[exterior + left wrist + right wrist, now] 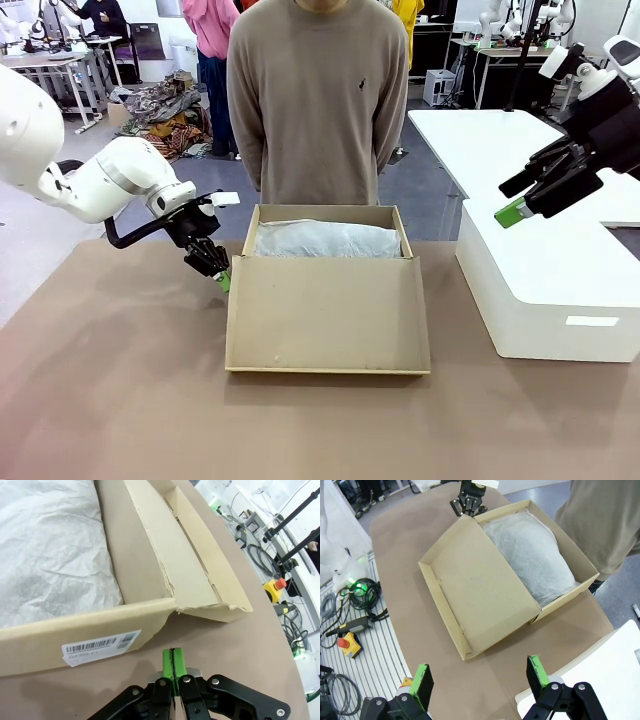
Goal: Pack the shoes into the box.
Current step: Close the Shoes Box.
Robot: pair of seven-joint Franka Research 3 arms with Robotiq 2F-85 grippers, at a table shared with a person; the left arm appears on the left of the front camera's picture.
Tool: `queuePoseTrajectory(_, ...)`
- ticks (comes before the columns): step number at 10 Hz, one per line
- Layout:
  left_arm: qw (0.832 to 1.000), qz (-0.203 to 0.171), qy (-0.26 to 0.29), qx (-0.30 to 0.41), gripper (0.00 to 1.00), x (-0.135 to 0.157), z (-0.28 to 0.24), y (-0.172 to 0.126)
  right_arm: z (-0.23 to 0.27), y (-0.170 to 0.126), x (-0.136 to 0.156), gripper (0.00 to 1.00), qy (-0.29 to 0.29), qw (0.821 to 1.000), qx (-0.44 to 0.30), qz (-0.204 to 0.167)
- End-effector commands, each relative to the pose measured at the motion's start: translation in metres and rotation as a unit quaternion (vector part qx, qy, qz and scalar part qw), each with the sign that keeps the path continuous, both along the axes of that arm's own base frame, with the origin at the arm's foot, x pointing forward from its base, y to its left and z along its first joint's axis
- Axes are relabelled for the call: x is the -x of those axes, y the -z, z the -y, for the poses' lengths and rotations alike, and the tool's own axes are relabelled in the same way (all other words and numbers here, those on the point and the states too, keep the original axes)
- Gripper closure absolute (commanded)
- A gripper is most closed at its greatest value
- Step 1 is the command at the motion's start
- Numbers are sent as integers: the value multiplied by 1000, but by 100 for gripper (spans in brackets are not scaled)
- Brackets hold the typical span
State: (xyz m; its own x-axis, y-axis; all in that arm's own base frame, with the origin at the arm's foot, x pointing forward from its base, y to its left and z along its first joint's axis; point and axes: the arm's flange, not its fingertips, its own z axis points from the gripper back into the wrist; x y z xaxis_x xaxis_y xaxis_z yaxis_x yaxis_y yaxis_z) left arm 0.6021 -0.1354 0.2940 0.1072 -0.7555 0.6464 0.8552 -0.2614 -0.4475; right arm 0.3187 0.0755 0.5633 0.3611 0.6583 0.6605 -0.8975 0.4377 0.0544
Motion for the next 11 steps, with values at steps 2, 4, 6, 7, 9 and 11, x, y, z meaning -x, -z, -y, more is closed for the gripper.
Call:
queuePoseTrajectory(2, 1000, 3, -4, 27, 100, 5, 8, 9, -2, -1, -1, 0, -9, 1000, -14, 3)
queuePoseTrajectory(4, 999, -5, 2, 39, 100, 9, 12, 13, -2, -1, -1, 0, -9, 1000, -14, 3)
queuePoseTrajectory(6, 999, -15, 12, 48, 100, 14, 16, 17, -2, -1, -1, 0, -9, 1000, -14, 3)
queuePoseTrajectory(7, 998, -21, 17, 51, 100, 17, 17, 19, -2, -1, -1, 0, -9, 1000, -14, 3)
queuePoseTrajectory(9, 997, -38, 23, 59, 100, 26, 22, 24, -2, -1, -1, 0, -9, 1000, -14, 3)
queuePoseTrajectory(11, 997, -49, 32, 59, 100, 34, 25, 26, -2, -1, -1, 0, -9, 1000, -14, 3)
